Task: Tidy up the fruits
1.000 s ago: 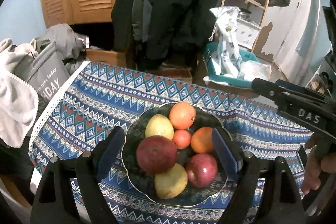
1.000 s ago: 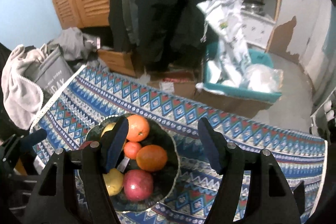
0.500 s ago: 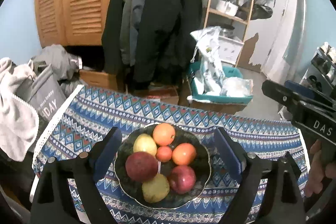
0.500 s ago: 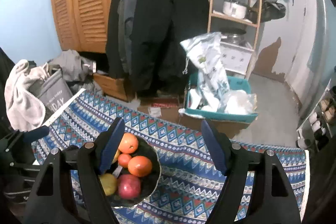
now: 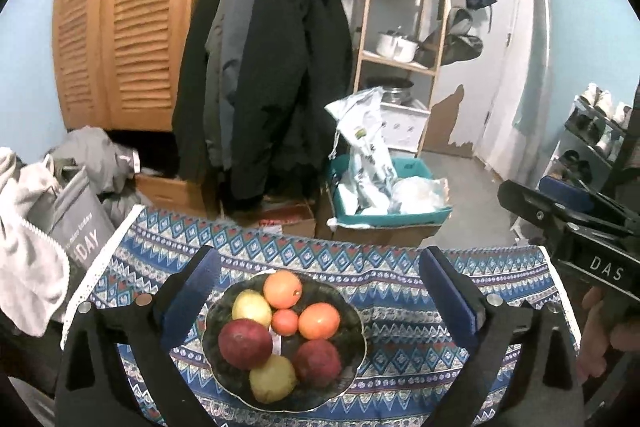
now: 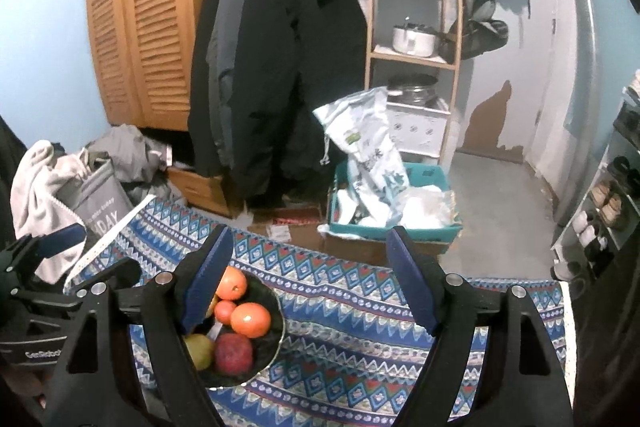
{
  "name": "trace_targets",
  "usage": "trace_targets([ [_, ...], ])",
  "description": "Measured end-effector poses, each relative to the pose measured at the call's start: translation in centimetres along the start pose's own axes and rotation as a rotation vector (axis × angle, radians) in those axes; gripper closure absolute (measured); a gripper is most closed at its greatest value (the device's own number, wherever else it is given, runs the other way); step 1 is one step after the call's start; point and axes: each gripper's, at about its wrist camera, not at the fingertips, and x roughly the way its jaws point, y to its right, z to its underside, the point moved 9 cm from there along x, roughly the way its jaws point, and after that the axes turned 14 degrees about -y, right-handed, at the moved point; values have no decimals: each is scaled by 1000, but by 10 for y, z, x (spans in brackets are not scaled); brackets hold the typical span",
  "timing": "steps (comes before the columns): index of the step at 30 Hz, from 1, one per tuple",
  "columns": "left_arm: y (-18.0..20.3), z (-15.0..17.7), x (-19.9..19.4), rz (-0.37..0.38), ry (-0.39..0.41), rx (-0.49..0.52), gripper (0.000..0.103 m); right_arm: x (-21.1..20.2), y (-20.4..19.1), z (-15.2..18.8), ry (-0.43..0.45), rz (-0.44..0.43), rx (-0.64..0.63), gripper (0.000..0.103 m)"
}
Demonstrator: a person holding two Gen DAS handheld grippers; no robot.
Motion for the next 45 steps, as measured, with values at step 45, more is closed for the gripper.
trace_targets([
  [45, 38, -11, -15, 20, 52, 44, 1, -35, 65, 17, 61, 118, 80, 23],
])
